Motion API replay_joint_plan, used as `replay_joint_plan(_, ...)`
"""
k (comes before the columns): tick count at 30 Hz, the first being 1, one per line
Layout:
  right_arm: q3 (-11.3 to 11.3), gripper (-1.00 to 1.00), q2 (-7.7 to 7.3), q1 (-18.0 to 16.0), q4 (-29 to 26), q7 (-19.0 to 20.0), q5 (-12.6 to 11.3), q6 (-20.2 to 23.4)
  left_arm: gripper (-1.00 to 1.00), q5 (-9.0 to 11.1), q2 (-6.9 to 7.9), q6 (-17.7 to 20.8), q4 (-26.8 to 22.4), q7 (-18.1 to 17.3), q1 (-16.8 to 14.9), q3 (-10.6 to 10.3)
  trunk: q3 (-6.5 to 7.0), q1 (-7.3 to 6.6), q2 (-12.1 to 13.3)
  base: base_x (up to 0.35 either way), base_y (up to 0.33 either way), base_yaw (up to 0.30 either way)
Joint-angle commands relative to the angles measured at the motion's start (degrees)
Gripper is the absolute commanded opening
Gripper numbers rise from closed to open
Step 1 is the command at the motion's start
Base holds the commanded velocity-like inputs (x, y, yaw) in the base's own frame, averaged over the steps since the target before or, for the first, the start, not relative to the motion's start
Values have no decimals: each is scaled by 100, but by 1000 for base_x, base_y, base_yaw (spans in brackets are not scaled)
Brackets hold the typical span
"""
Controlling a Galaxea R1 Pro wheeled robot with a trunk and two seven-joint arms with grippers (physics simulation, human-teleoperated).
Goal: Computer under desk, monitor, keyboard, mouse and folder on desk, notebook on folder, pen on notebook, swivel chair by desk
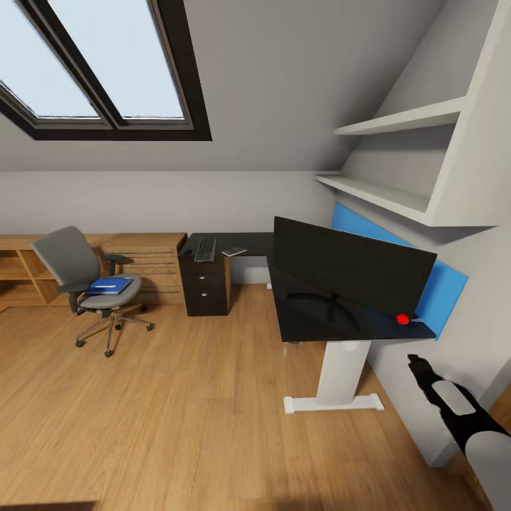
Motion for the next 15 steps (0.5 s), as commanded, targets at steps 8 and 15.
replay_joint_plan(8,-208,100,-102,7,39,886,-1198,538,100,69,-6,-35,10,37,-8,-55,-13,4,-13,0,0,0)
replay_joint_plan(15,-495,100,-216,7,231,1052,-1465,-68,100,74,-6,-35,10,37,-8,-55,-13,4,-13,1,-4,0)
